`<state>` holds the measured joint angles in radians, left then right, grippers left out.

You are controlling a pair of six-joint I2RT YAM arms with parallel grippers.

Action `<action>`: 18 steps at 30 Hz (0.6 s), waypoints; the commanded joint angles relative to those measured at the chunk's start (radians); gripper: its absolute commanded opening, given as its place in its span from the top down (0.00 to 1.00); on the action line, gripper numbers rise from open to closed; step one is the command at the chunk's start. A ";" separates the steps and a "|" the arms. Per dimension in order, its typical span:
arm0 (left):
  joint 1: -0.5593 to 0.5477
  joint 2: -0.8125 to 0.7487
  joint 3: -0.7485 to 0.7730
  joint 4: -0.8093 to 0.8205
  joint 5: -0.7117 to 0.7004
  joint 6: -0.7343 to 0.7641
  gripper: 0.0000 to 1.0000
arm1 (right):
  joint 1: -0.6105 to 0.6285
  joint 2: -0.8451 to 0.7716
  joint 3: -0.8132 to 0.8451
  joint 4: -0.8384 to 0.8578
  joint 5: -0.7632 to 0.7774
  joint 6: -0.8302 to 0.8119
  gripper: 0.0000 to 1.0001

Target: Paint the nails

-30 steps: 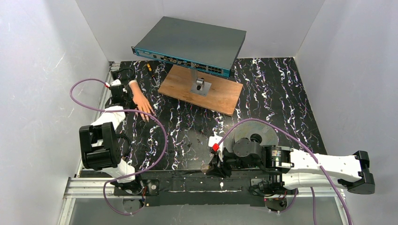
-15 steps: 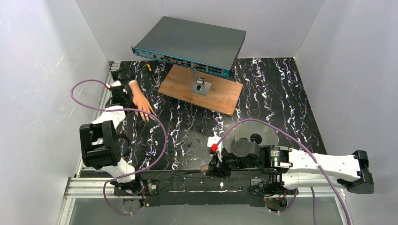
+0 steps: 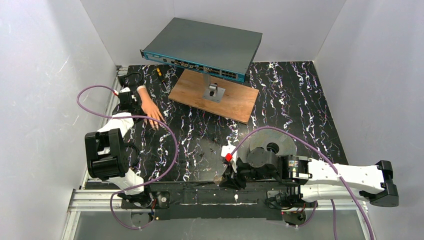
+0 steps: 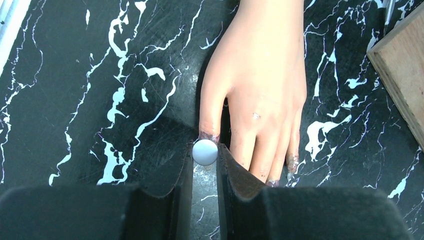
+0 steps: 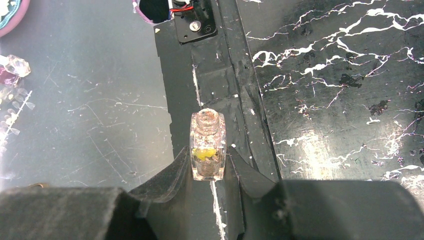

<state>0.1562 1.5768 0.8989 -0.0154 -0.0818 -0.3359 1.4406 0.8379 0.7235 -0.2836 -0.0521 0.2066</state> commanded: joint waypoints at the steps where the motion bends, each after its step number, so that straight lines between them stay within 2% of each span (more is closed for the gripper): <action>1: -0.012 -0.011 0.026 -0.063 0.021 0.014 1.00 | 0.006 -0.019 0.021 0.044 0.000 0.002 0.99; 18: -0.016 -0.018 0.027 -0.115 0.031 0.021 1.00 | 0.013 -0.036 0.013 0.049 0.004 0.013 0.99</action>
<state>0.1471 1.5768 0.8989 -0.0891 -0.0769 -0.3244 1.4429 0.8127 0.7235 -0.2832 -0.0517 0.2111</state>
